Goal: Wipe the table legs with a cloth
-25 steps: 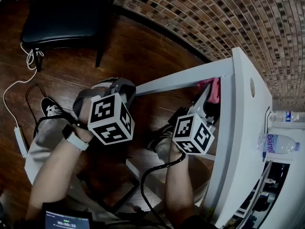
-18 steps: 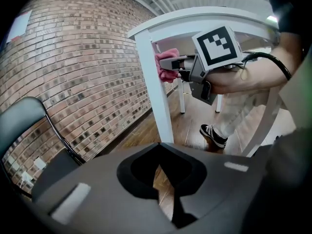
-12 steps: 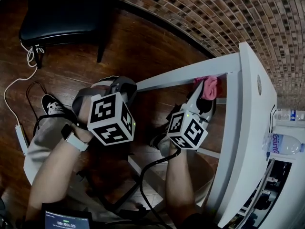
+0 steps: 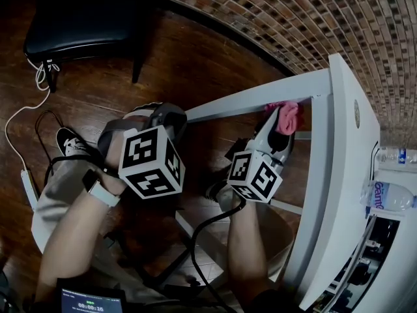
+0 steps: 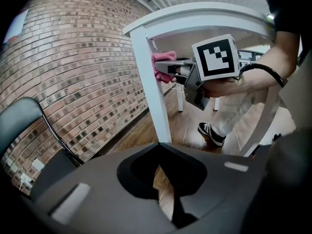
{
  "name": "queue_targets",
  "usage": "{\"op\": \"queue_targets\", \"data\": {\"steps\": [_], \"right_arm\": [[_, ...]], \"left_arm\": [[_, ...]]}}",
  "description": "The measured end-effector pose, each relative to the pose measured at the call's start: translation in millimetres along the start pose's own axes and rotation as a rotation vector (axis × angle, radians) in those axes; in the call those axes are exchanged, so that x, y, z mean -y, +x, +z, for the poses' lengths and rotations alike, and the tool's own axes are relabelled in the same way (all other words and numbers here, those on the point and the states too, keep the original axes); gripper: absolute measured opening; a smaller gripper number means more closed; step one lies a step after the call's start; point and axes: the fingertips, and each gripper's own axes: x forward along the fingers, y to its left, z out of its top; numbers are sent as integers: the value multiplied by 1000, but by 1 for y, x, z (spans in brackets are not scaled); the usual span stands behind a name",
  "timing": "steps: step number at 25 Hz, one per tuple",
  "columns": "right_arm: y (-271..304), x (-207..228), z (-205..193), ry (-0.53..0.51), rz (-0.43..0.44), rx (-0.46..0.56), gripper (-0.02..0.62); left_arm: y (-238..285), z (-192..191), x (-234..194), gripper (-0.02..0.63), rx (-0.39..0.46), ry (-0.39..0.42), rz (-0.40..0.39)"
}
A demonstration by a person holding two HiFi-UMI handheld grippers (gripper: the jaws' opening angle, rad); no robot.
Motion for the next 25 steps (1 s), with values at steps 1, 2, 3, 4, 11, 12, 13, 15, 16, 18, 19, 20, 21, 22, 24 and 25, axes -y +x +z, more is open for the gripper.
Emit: {"op": "queue_targets", "data": {"steps": [1,2,3,4,11,12,13,15,16,18,19,20,21,22,24,25], "right_arm": [[0,0,0,11,3,3,92],[0,0,0,20,7,5,92],[0,0,0,26,9,6,92],[0,0,0,30,12,8,92],[-4,-3,-17,23,20,-21,101],[-5,-4,-21,22,22,-28,101],[-6,-5,-24,19,22,-30,101],[-6,-7,-28,15,20,-31,101],[-7,-8,-31,16,19,-35,101],[-9,-11,-41,19,23,-59,101],[-10,-11,-48,20,26,-74,101],[-11,-12,-54,19,28,-89,101],[-12,-13,-61,20,30,-103,101],[-13,-13,-67,22,31,-117,101],[-14,-15,-82,29,32,-147,101],[-15,-17,-89,32,34,-164,101]], "left_arm": [[0,0,0,2,1,0,-1],[0,0,1,2,1,1,-2],[0,0,1,2,1,1,-3],[0,0,1,2,2,2,-3],[4,0,3,2,-3,5,-4],[4,1,3,2,-3,4,-5],[4,1,4,2,-3,3,-6],[4,1,3,2,-4,5,-6],[4,0,2,2,-6,7,-7],[4,-2,2,2,-10,7,-7],[5,-2,3,2,-11,6,-7],[5,-2,3,2,-11,4,-7],[5,-2,3,2,-10,3,-7],[5,-1,3,2,-10,2,-6],[5,-2,3,2,-11,3,-4],[5,-2,2,2,-12,3,-3]]}}
